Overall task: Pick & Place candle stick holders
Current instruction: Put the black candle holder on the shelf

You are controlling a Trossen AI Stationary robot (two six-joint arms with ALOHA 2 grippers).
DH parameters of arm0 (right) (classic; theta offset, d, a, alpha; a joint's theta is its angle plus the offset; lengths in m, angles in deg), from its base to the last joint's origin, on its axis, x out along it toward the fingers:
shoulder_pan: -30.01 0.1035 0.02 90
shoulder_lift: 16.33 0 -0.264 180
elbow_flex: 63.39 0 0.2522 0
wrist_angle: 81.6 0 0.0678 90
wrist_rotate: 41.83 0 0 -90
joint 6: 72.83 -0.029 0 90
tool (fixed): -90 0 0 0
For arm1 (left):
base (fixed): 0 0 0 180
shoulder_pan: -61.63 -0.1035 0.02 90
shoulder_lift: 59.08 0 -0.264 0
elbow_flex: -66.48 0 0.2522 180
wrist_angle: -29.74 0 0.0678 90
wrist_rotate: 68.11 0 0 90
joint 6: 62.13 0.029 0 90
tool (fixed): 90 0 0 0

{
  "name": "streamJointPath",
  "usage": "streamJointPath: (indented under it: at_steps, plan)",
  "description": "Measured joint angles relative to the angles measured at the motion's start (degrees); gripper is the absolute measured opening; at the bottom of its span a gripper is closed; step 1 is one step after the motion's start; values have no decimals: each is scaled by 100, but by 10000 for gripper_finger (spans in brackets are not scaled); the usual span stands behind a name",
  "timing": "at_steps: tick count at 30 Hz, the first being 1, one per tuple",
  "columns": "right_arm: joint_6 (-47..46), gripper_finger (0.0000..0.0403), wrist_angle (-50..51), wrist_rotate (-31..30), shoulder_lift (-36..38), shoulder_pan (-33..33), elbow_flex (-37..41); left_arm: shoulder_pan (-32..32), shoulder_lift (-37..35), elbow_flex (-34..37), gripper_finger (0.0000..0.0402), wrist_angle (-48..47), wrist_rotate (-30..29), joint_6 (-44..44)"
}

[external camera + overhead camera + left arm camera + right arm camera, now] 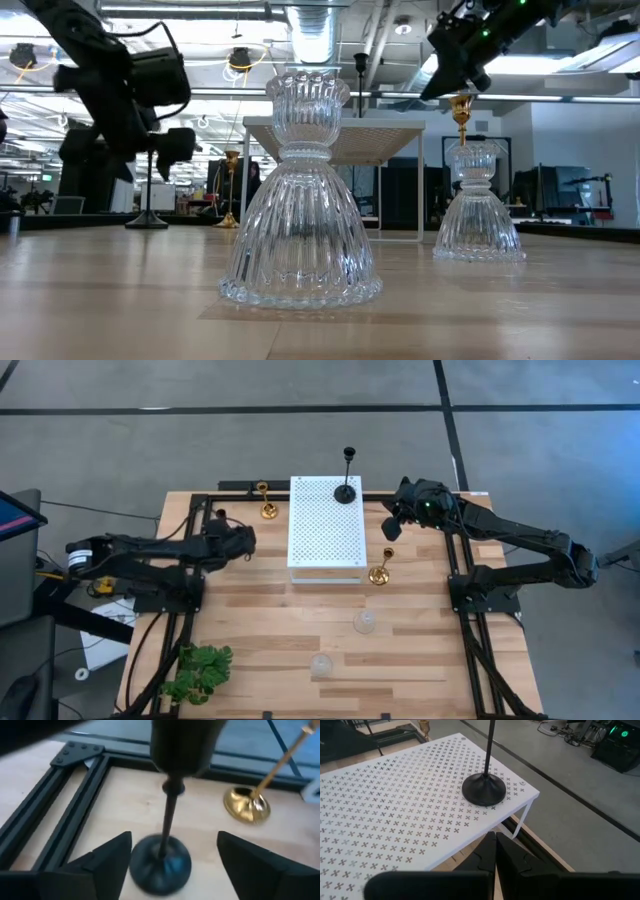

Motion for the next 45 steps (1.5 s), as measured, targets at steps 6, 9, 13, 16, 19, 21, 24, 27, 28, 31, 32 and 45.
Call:
streamJointPath:
  at_steps: [6, 9, 13, 16, 19, 21, 24, 27, 28, 31, 32, 45]
  plan:
    - [0, 0, 22, 0, 1, 0, 0, -420, 423, 0, 314, 329, -177, 0]
    - [0, 0, 22, 0, 0, 0, 0, -625, 604, 0, 309, 473, -190, 1]
    - [1, 0, 19, 0, 0, 0, 0, -875, 797, 0, 301, 883, -238, 22]
    - [0, 0, 17, 0, 1, 0, 0, -1008, 900, 0, 297, 1218, -206, 274]
    - [0, 0, 17, 0, 0, 0, 0, -1078, 929, 0, 289, 1391, -183, 467]
    - [0, 0, 17, 0, 0, 0, 0, -1084, 929, 0, 276, 1393, -179, 479]
    - [0, 0, 17, 0, 0, 0, 0, -1084, 929, 0, 241, 1401, -179, 487]
    - [0, 0, 17, 0, 0, 0, 0, -1084, 929, 0, 190, 1415, -177, 492]
    - [0, 0, 16, -2, 0, 0, 0, -1084, 929, 0, 170, 1419, -167, 493]
    - [0, 0, 17, 0, 0, 0, 0, -1084, 929, 0, 108, 1443, -81, 494]
    - [1, 0, 17, 0, 0, 0, 0, -1080, 929, 0, 88, 1441, -63, 494]
    - [1, 0, 17, 0, 0, 0, 0, -869, 744, 0, 11, 1474, 264, 1406]
